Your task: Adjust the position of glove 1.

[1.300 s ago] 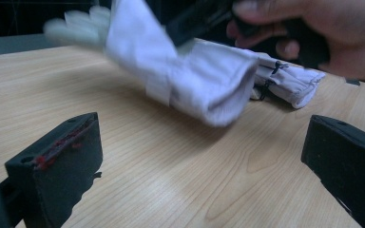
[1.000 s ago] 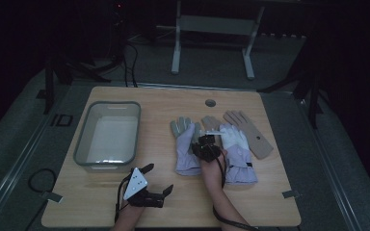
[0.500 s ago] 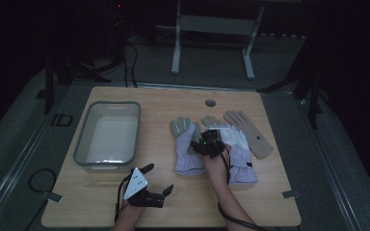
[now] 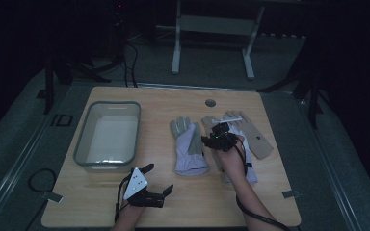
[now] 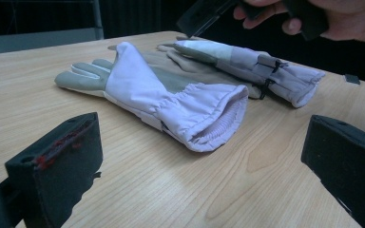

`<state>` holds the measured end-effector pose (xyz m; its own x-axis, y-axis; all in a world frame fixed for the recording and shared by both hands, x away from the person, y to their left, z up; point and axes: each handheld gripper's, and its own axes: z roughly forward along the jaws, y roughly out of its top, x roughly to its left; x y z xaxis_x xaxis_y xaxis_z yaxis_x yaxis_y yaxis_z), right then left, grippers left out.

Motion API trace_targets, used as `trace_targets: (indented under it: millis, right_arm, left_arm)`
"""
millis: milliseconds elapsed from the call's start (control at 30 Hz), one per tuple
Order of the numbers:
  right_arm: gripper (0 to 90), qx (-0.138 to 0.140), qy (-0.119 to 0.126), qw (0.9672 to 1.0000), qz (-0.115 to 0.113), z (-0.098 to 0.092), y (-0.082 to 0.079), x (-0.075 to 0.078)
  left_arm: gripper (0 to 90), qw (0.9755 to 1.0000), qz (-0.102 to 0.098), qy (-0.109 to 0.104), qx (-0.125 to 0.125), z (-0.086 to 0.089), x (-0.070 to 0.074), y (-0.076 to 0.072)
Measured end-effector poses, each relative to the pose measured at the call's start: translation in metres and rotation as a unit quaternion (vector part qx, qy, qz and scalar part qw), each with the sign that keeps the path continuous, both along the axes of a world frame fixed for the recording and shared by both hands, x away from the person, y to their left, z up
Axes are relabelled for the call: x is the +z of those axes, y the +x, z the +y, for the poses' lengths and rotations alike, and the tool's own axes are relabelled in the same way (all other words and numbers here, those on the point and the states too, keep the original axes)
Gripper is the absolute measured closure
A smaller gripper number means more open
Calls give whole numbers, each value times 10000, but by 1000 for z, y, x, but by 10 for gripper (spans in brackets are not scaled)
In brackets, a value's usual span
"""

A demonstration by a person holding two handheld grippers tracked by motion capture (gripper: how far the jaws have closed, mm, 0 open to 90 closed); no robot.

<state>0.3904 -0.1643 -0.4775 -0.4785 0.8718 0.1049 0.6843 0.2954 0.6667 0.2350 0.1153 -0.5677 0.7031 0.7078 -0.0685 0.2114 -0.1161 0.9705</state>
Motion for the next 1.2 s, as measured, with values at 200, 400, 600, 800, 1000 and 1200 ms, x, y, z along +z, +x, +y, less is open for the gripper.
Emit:
trace_targets:
  millis: [200,400,600,800,1000,1200]
  right_arm:
    - [564,167,-95,9997,-124,-19,-5,11]
    - [567,182,-193,9992,-288,-48,-12,19]
    - [565,72,-309,9991,-271,-80,-23,18]
    - [547,-38,-382,9992,-125,-106,-31,7]
    - [524,-163,-236,9995,164,-121,-29,-9]
    - [494,-193,-346,9990,209,-119,-22,-22]
  left_arm:
    - [1,10000,-4,13,-11,0,0,0]
    - [1,10000,-1,13,-6,0,0,0]
    - [1,10000,-4,20,-4,0,0,0]
    - [1,10000,-1,14,7,0,0,0]
    - [1,10000,31,-4,10,1,0,1]
    - [1,10000,17,30,4,0,0,1]
